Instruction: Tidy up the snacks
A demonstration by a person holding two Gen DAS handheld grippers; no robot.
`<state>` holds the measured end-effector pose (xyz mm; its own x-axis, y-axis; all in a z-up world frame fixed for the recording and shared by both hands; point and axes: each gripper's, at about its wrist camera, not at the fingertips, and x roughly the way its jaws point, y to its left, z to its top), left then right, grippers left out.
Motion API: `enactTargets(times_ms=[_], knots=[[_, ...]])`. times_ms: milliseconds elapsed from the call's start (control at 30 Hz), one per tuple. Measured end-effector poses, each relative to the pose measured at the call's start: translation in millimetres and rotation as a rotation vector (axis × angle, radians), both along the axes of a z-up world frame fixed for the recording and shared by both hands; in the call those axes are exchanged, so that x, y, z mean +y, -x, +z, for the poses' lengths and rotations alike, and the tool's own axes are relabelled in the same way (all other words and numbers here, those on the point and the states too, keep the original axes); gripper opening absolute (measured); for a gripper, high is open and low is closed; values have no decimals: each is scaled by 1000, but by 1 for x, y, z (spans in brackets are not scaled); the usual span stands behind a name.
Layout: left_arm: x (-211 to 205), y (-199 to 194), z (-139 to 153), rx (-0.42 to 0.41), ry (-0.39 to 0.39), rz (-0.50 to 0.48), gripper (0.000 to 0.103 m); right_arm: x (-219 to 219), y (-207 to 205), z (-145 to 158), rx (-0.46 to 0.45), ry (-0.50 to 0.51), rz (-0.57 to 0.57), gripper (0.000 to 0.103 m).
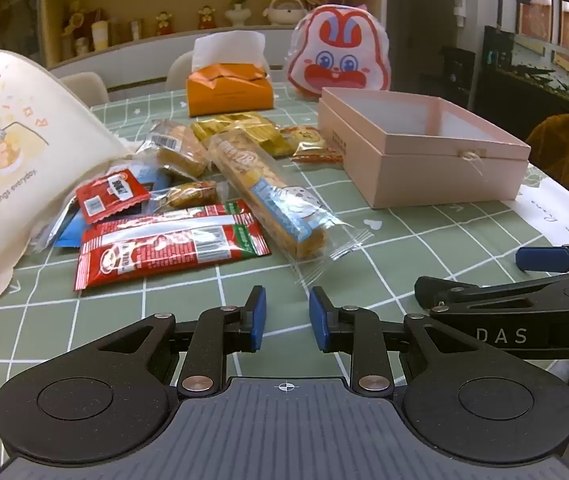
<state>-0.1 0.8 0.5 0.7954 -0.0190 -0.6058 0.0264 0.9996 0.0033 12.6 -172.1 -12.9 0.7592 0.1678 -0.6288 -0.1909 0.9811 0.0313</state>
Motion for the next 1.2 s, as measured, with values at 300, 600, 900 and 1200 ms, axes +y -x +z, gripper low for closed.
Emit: enactTargets(times_ms=[300,600,900,1200], knots=[[1,0,0,-2,-9,0,30,0,0,0,3,7,0,103],[0,0,0,-3,-10,0,30,0,0,0,3,7,0,103],[1,0,0,-3,-11,0,30,0,0,0,3,8,1,103],[0,0,0,-3,-12,1,30,-1,0,0,3,8,1,103]])
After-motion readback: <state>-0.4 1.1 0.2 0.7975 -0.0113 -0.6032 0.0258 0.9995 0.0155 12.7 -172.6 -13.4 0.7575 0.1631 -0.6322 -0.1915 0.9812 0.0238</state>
